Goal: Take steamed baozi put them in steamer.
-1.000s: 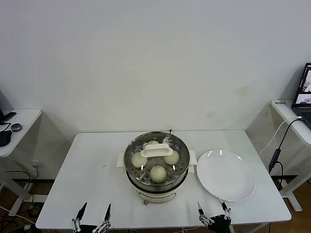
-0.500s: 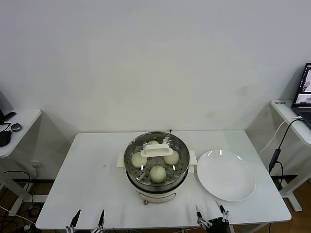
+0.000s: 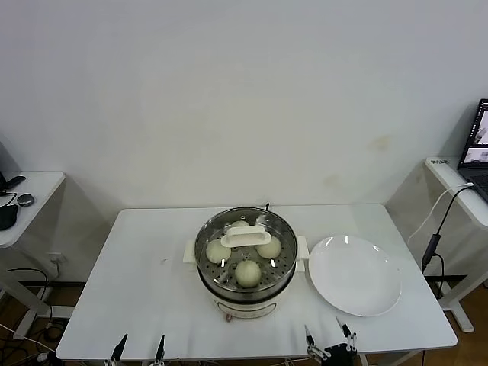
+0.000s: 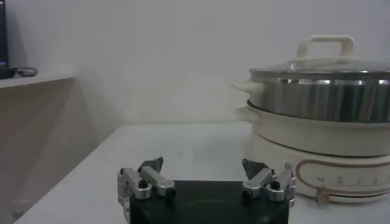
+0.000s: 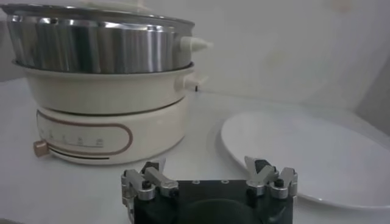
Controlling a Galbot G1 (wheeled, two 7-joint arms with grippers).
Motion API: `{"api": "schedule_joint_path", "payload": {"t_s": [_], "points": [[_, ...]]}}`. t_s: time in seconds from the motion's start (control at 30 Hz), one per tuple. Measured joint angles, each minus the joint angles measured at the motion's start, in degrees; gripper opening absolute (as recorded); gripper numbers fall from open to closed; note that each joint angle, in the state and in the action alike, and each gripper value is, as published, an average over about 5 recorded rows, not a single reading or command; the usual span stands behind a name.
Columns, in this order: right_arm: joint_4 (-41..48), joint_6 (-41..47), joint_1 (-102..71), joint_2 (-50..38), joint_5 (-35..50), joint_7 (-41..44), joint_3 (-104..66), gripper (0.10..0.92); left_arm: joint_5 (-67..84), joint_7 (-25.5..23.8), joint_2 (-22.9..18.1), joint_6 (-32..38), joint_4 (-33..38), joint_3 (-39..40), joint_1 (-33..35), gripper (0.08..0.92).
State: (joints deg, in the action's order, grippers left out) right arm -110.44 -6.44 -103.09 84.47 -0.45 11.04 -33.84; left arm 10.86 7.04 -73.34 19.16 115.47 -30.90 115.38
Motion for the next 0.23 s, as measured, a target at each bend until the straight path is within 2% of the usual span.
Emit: {"api": "schedule_joint_path", "payload": {"t_s": [0.23], "points": [[-0.2,-0.14,-0.19,-0.03,-0.18,0.05,0.04,0.823,-0.38,-0.27,0.04,0.03,-0.26,0.0,0.17,0.823]]}}
